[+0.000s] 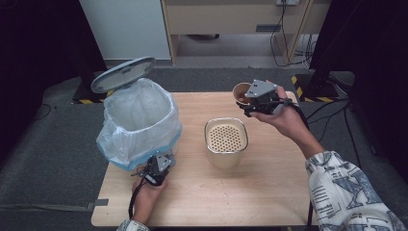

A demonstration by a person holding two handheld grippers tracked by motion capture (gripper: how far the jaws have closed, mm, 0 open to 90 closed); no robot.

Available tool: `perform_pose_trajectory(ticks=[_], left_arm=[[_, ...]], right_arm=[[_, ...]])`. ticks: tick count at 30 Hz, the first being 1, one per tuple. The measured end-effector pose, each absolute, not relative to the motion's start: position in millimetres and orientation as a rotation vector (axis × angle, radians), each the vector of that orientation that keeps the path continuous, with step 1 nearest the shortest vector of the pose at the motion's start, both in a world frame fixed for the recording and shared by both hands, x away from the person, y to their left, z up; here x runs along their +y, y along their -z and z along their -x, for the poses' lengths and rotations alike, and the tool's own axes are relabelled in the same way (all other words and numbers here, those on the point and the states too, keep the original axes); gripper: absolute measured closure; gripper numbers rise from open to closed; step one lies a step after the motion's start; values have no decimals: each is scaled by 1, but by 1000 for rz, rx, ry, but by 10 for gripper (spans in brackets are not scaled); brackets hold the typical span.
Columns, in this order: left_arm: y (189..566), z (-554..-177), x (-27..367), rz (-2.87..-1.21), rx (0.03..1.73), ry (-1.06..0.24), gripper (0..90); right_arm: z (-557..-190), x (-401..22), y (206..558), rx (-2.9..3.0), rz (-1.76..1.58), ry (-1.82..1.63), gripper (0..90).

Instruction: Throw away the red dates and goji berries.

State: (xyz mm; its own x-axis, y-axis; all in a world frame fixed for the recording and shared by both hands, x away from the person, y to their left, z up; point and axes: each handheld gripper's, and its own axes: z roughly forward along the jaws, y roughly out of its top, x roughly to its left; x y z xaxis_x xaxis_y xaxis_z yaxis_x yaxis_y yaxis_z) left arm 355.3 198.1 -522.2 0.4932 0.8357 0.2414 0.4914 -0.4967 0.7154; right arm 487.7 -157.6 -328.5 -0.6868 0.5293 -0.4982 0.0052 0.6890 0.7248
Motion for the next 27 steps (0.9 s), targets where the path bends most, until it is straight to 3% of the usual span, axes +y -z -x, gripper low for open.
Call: perform_pose_trajectory(ticks=[27], left_arm=[[522, -355, 198, -2167, 1089, -785, 897]], right_arm=[[-472, -139, 333, 2145, -230, -797, 334]])
